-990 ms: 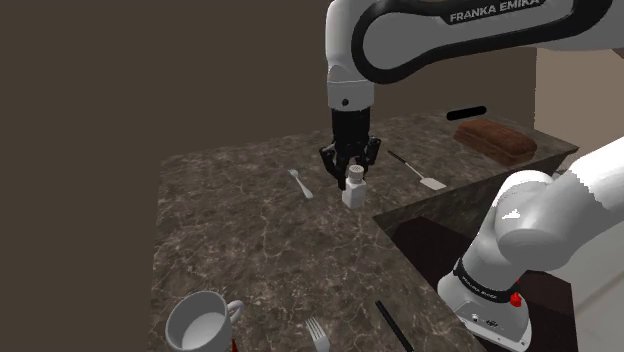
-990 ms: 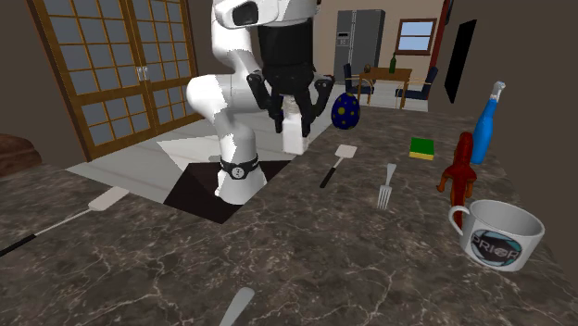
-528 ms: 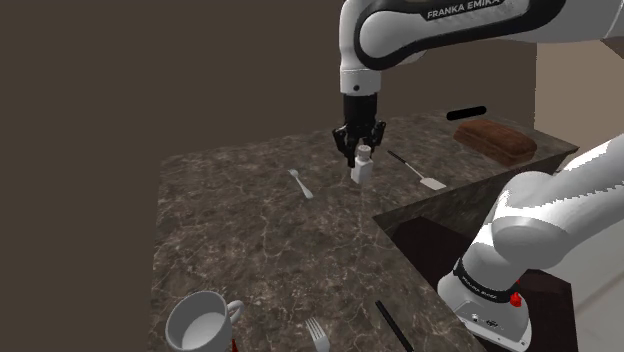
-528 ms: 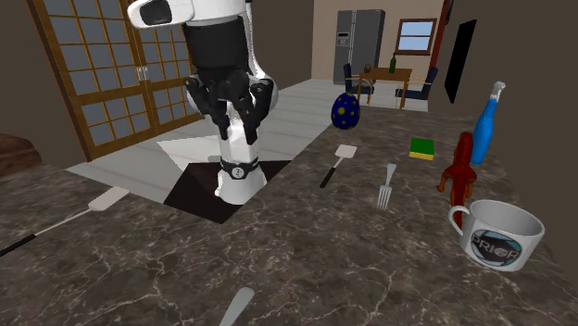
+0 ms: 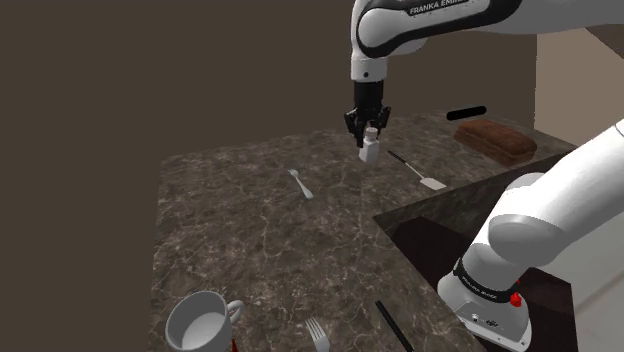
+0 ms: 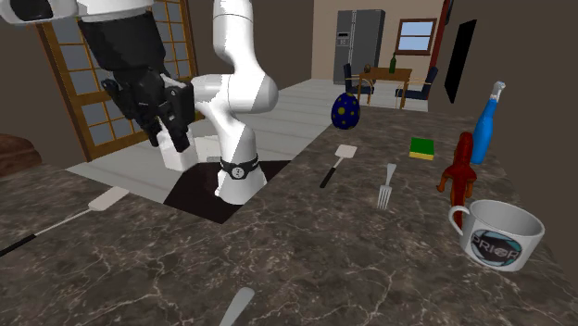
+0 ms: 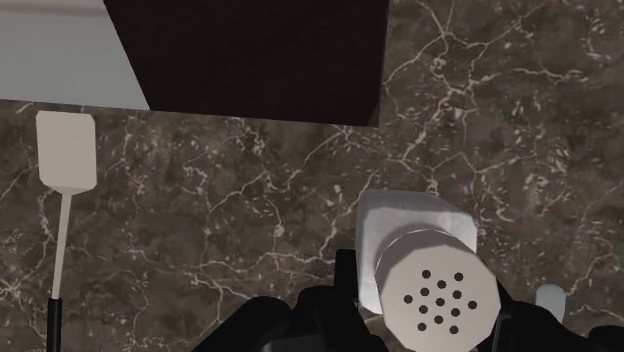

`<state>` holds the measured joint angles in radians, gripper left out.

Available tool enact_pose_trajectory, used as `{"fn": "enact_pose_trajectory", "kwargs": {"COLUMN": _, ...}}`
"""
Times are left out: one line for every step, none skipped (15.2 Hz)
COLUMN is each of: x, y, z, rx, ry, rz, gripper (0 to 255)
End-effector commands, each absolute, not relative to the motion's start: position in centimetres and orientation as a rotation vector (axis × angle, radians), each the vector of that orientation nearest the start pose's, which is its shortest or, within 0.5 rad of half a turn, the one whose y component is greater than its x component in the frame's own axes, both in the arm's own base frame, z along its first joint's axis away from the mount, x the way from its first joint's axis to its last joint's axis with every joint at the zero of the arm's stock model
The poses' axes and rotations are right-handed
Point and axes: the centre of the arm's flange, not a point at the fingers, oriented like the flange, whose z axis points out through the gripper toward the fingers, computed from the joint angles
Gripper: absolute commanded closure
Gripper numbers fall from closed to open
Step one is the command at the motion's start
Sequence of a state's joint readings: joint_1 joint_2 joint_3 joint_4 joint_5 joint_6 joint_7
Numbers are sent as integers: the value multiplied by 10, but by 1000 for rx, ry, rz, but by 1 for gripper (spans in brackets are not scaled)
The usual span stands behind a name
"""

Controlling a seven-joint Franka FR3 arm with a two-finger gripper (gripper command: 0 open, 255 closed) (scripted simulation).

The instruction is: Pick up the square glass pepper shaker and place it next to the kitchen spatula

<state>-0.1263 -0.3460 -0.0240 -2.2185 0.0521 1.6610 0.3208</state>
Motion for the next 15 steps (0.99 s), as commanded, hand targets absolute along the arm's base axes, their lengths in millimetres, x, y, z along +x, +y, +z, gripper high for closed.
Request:
{"fn": "enact_pose_trajectory", "kwargs": {"x": 430, "y": -84, "z": 497, "rx": -2996, "ry": 729, "rz": 334, "gripper": 255}}
{"fn": "enact_pose_trajectory", "kwargs": {"x": 433, "y": -97, "z": 497, "rx": -2996, "ry": 729, "rz": 334, "gripper": 255}}
{"fn": "enact_pose_trajectory", "kwargs": {"x": 437, "y": -110, "z": 497, "rx": -2996, "ry": 729, "rz": 334, "gripper": 255}}
{"fn": "enact_pose_trajectory", "kwargs": {"x": 441, "y": -122, "z": 497, "rx": -2996, "ry": 729, "rz": 334, "gripper": 255}}
{"fn": "enact_pose_trajectory", "kwargs": {"x": 445, "y": -135, "z": 497, "rx": -2996, "ry": 729, "rz": 334, "gripper": 255}}
{"fn": "enact_pose_trajectory", "kwargs": {"x": 448, "y": -148, "z": 497, "rx": -2996, "ry": 729, "rz": 334, "gripper": 255}}
{"fn": "enact_pose_trajectory", "kwargs": {"x": 452, "y": -160, "z": 497, "rx": -2996, "ry": 729, "rz": 334, "gripper": 255}}
{"fn": "enact_pose_trajectory", "kwargs": {"x": 456, "y": -173, "z": 498, "rx": -2996, "ry": 729, "rz": 334, "gripper": 255}}
{"fn": "enact_pose_trajectory", "kwargs": {"x": 460, "y": -186, "z": 498, "rx": -2996, "ry": 729, "rz": 334, "gripper": 255}}
{"fn": "enact_pose_trajectory", "kwargs": {"x": 463, "y": -198, "z": 498, "rx": -2996, "ry": 729, "rz": 334, "gripper": 255}}
{"fn": "enact_pose_trajectory", "kwargs": {"x": 467, "y": -211, "z": 498, "rx": -2996, "ry": 729, "rz": 334, "gripper": 255}}
{"fn": "enact_pose_trajectory", "kwargs": {"x": 471, "y": -224, "z": 498, "rx": -2996, "ry": 729, "rz": 334, "gripper": 255}}
{"fn": "enact_pose_trajectory", "kwargs": {"x": 475, "y": -236, "z": 498, "rx": -2996, "ry": 729, "rz": 334, "gripper": 255}}
{"fn": "enact_pose_trajectory", "kwargs": {"x": 478, "y": -249, "z": 498, "rx": -2996, "ry": 729, "rz": 334, "gripper": 255}}
{"fn": "enact_pose_trajectory", "kwargs": {"x": 482, "y": -262, "z": 498, "rx": -2996, "ry": 729, "rz": 334, "gripper": 255}}
